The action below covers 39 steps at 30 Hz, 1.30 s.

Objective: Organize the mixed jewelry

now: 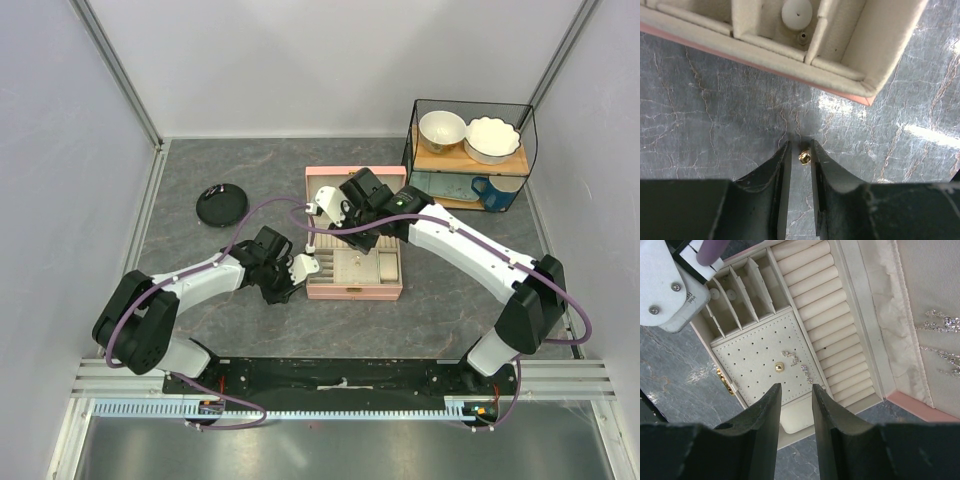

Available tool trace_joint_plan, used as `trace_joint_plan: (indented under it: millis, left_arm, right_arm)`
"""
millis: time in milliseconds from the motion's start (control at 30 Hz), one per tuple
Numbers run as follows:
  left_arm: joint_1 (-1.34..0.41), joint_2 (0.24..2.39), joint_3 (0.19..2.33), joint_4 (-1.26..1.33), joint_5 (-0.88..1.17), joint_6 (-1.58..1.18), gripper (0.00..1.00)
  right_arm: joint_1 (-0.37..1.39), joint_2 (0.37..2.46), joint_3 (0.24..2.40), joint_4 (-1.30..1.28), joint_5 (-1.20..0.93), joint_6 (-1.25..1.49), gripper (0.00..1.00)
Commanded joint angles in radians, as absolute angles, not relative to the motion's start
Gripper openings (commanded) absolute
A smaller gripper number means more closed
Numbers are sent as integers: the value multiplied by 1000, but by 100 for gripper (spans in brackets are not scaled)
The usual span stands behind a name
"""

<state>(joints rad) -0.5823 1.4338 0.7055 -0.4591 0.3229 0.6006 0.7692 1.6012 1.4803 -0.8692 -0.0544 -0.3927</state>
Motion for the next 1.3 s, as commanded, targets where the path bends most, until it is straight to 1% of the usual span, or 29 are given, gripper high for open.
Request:
trace_joint_plan:
  millis: [0, 367, 900, 1267]
  left_arm:
    - [-589, 1453, 689, -430, 328, 637, 29]
    - [-603, 1448, 687, -437, 334, 624, 24]
    - [-606, 1379, 761, -554, 371, 595, 27]
    - [-607, 1338, 753, -569, 350, 580, 28]
  right_arm:
    - [767, 1559, 1479, -844, -58, -383, 38]
    - [765, 1552, 1468, -841, -60, -382, 38]
    - [764, 1554, 1463, -841, -64, -380, 38]
    - [764, 1548, 1460, -841, -64, -380, 38]
